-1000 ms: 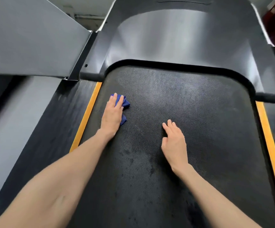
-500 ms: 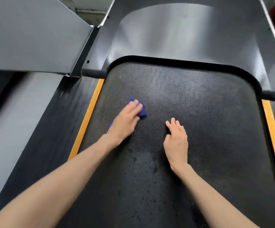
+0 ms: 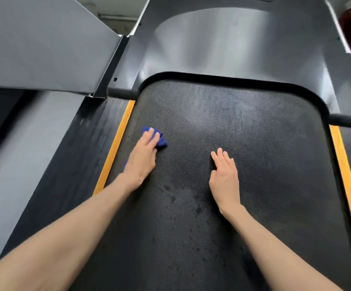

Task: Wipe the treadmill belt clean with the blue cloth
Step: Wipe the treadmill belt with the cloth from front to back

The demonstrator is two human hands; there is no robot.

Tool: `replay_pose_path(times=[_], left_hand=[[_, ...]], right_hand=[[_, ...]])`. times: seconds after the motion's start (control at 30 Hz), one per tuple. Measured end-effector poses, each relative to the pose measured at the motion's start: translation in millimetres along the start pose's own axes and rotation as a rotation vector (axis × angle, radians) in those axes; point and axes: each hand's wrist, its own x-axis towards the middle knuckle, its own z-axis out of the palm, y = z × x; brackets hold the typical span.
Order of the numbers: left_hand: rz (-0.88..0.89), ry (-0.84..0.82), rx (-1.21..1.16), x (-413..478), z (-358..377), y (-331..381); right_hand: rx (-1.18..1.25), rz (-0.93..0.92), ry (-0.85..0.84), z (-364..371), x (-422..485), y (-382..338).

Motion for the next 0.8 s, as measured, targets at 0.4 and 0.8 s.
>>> replay_pose_path(times=[0.4, 0.8], left_hand=[[0.286, -0.022, 0.175, -70, 10, 5], [-0.182, 0.039, -0.023, -48, 4, 0]], right_hand=[[-0.038, -0.045, -0.040, -3, -1, 1], [-0.079, -0.055, -0.059, -2, -3, 0]])
